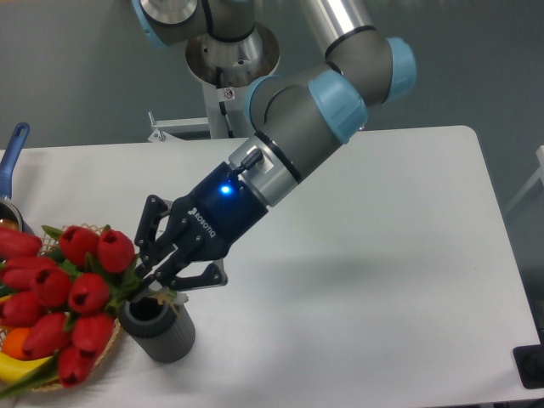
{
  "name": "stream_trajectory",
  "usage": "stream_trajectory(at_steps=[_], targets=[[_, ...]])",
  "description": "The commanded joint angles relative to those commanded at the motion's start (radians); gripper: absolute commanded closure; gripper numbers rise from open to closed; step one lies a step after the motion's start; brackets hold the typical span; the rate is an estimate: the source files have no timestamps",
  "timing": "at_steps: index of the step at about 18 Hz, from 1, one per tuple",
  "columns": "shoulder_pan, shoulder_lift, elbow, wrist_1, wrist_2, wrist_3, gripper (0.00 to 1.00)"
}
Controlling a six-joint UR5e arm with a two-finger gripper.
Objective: Insert the flowers into the vase
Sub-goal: 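Lower the tulip stems down into the vase opening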
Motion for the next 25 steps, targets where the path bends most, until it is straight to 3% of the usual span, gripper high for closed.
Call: stream_trajectory(at_steps=[11,25], targets=[[-0.048,-0.011,-0.021,0.0,0.003,0.003,1.0],[-0.046,-0.012,-0.172,0.0,0.003,0.201,1.0]])
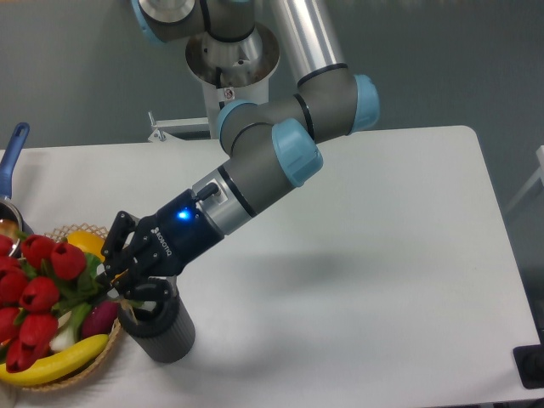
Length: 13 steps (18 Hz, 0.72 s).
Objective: Insert the flowers into the vase
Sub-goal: 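Lower the tulip stems down into the vase opening, then open the gripper to release the tulips in the vase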
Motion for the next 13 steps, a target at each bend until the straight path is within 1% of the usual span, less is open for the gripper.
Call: stream_trajectory(at_steps=[2,7,10,11,12,13], targets=[[0.011,0.002,-0.032,0.0,0.0,0.045,1.0],[0.047,0.003,-0.086,0.0,-0.002,0.138,1.0],[0.067,0.003,-0.12,0.0,-0.002,0.175,0.92],[0.071,0.002,-0.123,0.0,-0.002,0.183,0.83],[0.071,0.002,-0.127,0.0,-0.002,0.183,0.78],[0.071,0.002,-0.132,0.0,-0.002,0.183,0.7]])
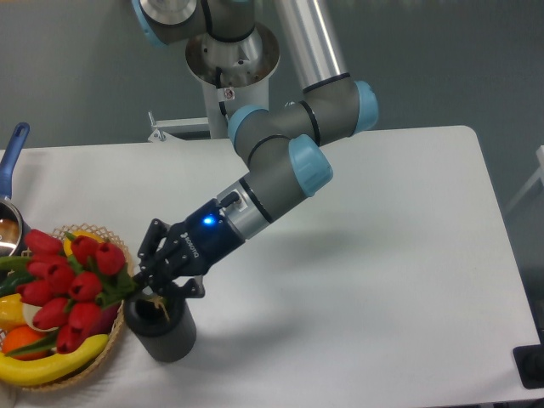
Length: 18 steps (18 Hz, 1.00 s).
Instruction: Insert the flowers into the vase
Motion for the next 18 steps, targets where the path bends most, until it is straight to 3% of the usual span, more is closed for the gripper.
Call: stream_trajectory(at_steps=[2,8,13,16,18], targets=[[0.0,0.002,-0.002,0.0,0.0,0.0,0.49],[-0.005,0.003,-0.014,0.0,0.0,-0.002,0.15],[0.008,0.023,-0.054,-0.002,0.002,-0.003,0.04],[0.031,0.072,-0.098,-0.003,0.012,-0.002,0.0],[0.073,0.138,-0.152,-0.005,0.037,0.0,0.0]])
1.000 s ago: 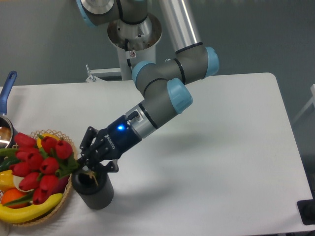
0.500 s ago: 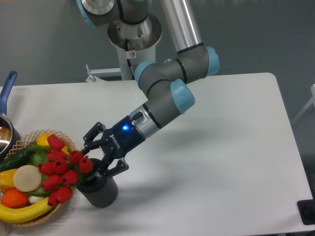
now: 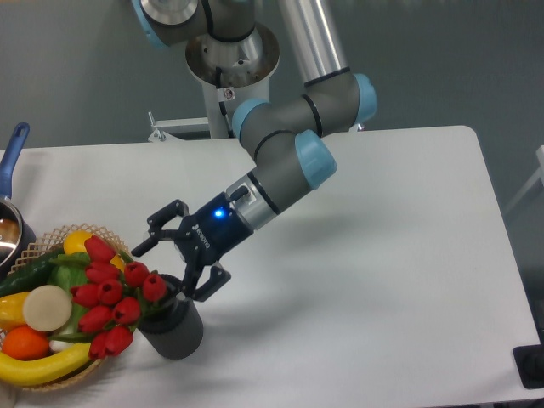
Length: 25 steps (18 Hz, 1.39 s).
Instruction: Insert the flowers into the vase
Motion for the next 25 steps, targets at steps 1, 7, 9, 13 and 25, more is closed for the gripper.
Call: stream_trajectory(at_steps=[1,7,9,13,25], targets=[[0.026,0.028,-0.025,0.0,0.008,0.0,0.0],[0.16,0.102,-0.052,-0.005,0.19,-0.014,0.0],[0.218,0.103,-0.051,-0.006,0.248,-0.012,0.0],[0.316,0.097,-0.031,-0.006,0.266,-0.011,0.0],[0.457,0.02,0.093,-0.012,0.668,-0.003,0.0]])
